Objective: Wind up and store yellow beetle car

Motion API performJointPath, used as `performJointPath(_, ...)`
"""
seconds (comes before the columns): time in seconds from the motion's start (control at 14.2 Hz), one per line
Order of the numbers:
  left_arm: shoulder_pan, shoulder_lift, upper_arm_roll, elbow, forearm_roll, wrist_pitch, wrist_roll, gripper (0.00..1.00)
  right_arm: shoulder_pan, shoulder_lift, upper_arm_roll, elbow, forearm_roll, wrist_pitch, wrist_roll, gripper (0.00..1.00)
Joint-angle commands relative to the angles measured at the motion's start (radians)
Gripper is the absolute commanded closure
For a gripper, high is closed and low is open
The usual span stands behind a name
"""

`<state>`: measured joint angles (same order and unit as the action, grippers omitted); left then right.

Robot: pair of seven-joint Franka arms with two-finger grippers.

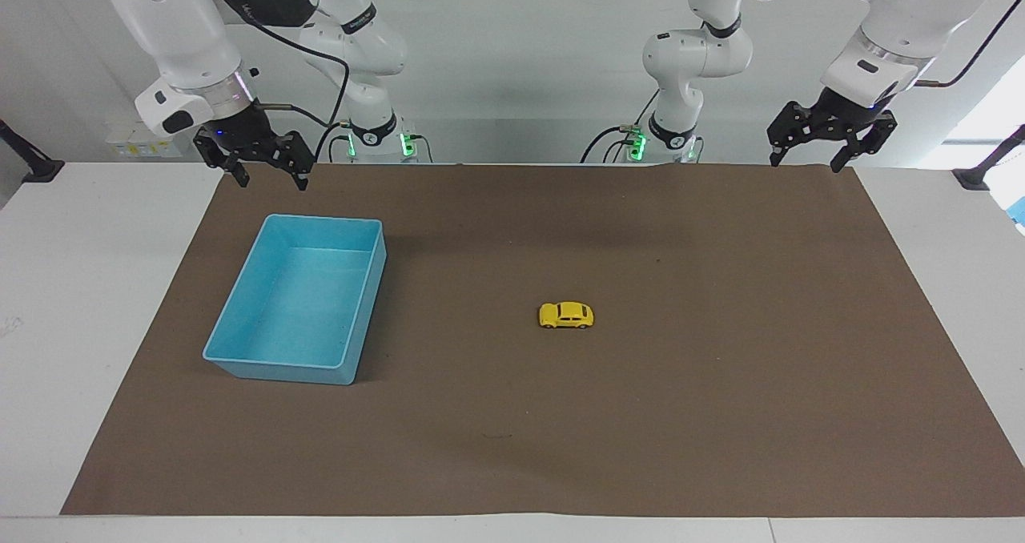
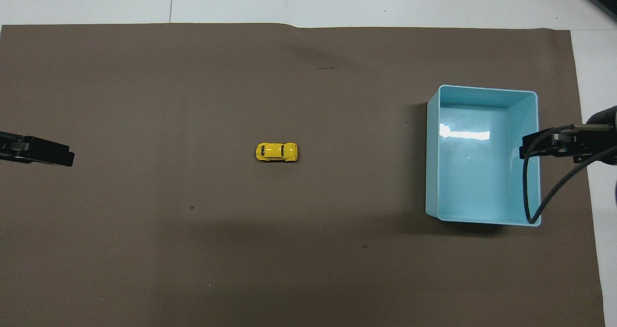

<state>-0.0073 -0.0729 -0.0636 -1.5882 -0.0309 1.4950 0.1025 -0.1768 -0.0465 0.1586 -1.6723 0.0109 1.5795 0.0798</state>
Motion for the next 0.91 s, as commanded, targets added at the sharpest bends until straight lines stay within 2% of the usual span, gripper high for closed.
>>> performJointPath(0.0, 0.001, -0.010, 0.005, -0.009, -0.006, 0.022, 0.000, 0.00, -0.015, -0.010, 0.007, -0.001, 0.023, 0.002, -0.029, 0.00)
performJointPath(0.42, -0.002, -0.010, 0.005, -0.015, -0.006, 0.062, -0.020, 0.00, -0.015, -0.010, 0.007, -0.001, 0.023, 0.002, -0.028, 0.00)
performJointPath(0.84, -0.007, 0.004, 0.004, -0.061, -0.007, 0.126, -0.180, 0.00, -0.015, -0.010, 0.007, -0.001, 0.023, 0.002, -0.029, 0.00)
